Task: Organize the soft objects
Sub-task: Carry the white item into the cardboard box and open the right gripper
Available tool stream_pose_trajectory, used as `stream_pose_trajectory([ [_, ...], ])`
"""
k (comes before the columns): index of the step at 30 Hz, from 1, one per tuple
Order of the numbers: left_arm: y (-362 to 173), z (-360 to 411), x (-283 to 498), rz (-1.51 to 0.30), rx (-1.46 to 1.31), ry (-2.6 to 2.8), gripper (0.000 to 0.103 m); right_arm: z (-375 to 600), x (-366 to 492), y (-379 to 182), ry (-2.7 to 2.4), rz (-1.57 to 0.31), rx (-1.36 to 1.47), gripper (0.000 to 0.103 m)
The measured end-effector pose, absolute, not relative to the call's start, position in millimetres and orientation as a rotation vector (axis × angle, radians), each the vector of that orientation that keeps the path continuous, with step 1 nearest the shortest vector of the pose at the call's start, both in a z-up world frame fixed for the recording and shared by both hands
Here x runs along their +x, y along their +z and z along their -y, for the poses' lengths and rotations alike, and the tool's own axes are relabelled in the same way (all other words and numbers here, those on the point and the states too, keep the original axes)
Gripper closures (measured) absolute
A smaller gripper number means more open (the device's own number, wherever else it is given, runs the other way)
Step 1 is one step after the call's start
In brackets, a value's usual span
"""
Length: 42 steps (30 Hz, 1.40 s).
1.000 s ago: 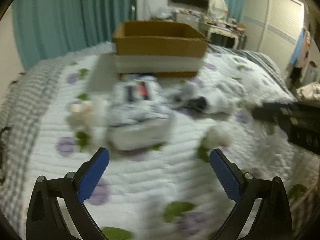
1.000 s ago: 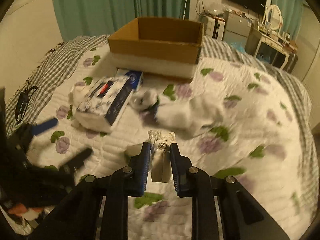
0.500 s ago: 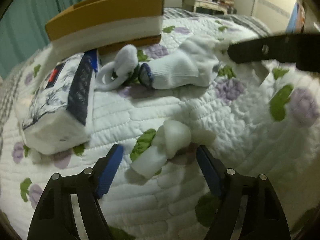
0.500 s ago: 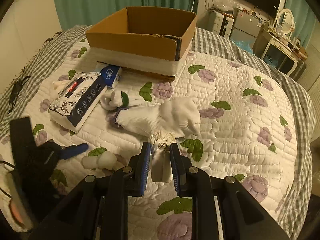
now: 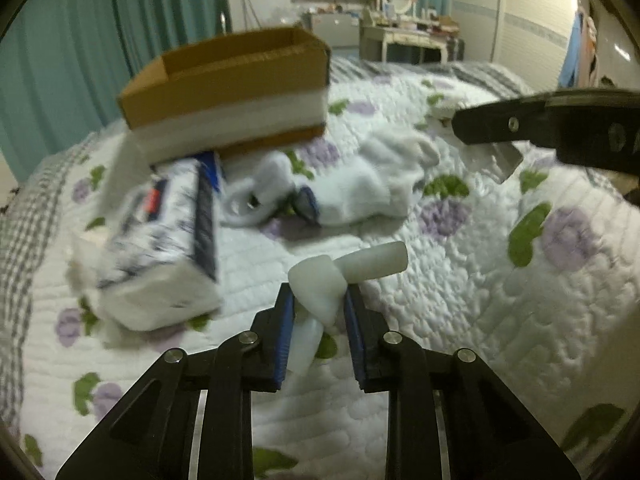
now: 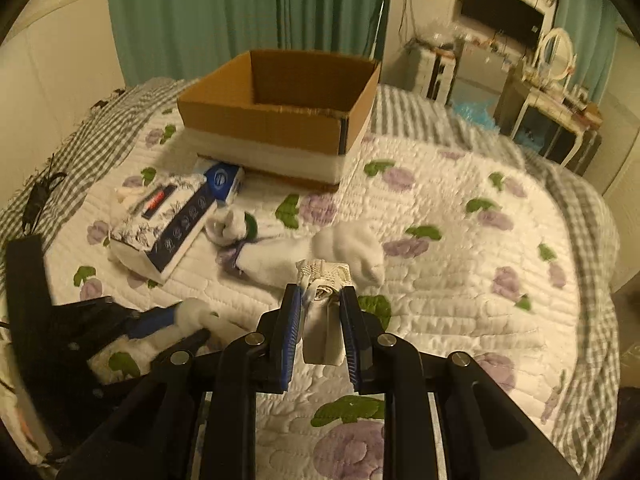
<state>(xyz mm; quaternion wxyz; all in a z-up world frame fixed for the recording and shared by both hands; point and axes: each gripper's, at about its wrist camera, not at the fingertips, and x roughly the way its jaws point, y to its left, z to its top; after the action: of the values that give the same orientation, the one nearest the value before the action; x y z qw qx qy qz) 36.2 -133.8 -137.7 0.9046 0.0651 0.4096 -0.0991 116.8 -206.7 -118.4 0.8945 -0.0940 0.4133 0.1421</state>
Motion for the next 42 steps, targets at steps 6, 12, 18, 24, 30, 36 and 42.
stream_pose_trajectory([
  [6, -91, 119, 27, -0.740, 0.127, -0.180, 0.079, 195, 103, -94, 0.282, -0.759, -0.225, 0.083],
  [12, -33, 98, 46, -0.622, 0.119, -0.144, 0.078, 179, 112, -47, 0.308, -0.650, -0.214, 0.083],
  [18, 8, 82, 101, -0.538, 0.109, -0.128, 0.078, 161, 163, 0, 0.338, -0.560, -0.164, 0.083],
  [24, -14, 72, 191, -0.578, 0.131, -0.121, 0.077, 146, 248, -5, 0.362, -0.582, -0.096, 0.083],
  [30, -63, 64, 254, -0.628, 0.166, -0.109, 0.074, 140, 314, -57, 0.364, -0.689, -0.071, 0.083],
  [36, -84, 57, 273, -0.662, 0.141, -0.080, 0.038, 143, 332, -86, 0.358, -0.702, -0.093, 0.071],
  [42, -70, 46, 267, -0.628, 0.112, -0.028, 0.022, 159, 331, -80, 0.293, -0.668, -0.056, 0.028],
])
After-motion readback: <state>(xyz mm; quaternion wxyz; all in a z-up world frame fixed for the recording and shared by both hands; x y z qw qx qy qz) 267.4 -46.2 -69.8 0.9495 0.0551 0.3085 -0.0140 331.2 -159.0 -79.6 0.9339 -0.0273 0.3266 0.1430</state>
